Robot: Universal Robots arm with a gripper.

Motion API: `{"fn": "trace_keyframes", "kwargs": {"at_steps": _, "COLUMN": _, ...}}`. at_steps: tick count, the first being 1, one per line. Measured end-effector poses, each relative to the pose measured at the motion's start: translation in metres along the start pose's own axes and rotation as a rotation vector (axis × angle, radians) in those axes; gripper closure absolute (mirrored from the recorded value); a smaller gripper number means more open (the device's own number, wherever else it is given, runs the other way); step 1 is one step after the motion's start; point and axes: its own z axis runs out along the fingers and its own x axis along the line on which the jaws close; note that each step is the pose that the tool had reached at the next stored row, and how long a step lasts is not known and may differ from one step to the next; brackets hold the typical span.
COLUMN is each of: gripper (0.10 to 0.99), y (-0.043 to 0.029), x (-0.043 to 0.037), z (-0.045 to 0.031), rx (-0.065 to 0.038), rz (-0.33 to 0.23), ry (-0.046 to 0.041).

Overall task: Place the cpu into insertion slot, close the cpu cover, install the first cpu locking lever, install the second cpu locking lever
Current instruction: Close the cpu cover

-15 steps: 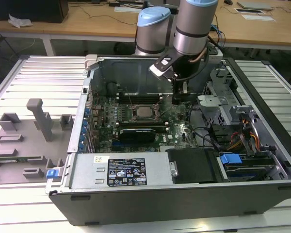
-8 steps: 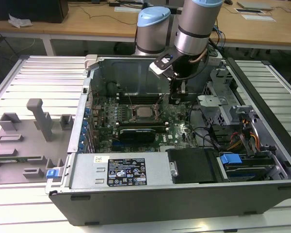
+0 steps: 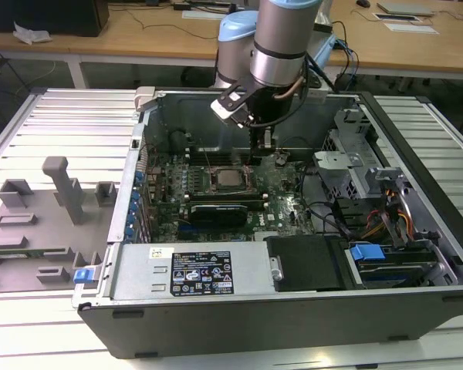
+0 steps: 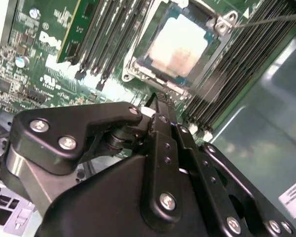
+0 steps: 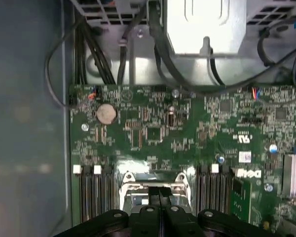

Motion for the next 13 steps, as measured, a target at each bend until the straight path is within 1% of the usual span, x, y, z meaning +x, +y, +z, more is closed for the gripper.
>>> {"fn": "trace_keyframes", "kwargs": {"at_steps": 1, "gripper": 0.98, "y": -0.0022, "x": 0.0, "z": 0.0001, "rx": -0.001, "rz": 0.0, "ry": -0.0001}}
{"fn": "trace_keyframes", "kwargs": {"at_steps": 3, "gripper": 0.98, "y": -0.0039, "x": 0.0, "z": 0.0002, "rx": -0.001, "rz": 0.0, "ry": 0.0}}
{"fn": "trace_keyframes", "kwargs": {"at_steps": 5, "gripper": 0.98, "y": -0.0078, "x": 0.0, "z": 0.0003, "rx": -0.004, "rz": 0.0, "ry": 0.0}}
{"fn": "trace_keyframes", "kwargs": {"at_steps": 6, "gripper": 0.98, "y": -0.0116, "x": 0.0001, "z": 0.0006, "rx": -0.009, "rz": 0.0, "ry": 0.0001}}
{"fn": "trace_keyframes", "kwargs": {"at_steps": 8, "gripper": 0.98, "y": -0.0223, "x": 0.0, "z": 0.0014, "rx": -0.019, "rz": -0.001, "ry": 0.0018}}
{"fn": "trace_keyframes", "kwargs": {"at_steps": 13, "gripper": 0.98, "y": -0.0343, "x": -0.0019, "z": 0.0045, "rx": -0.037, "rz": -0.001, "ry": 0.0051}}
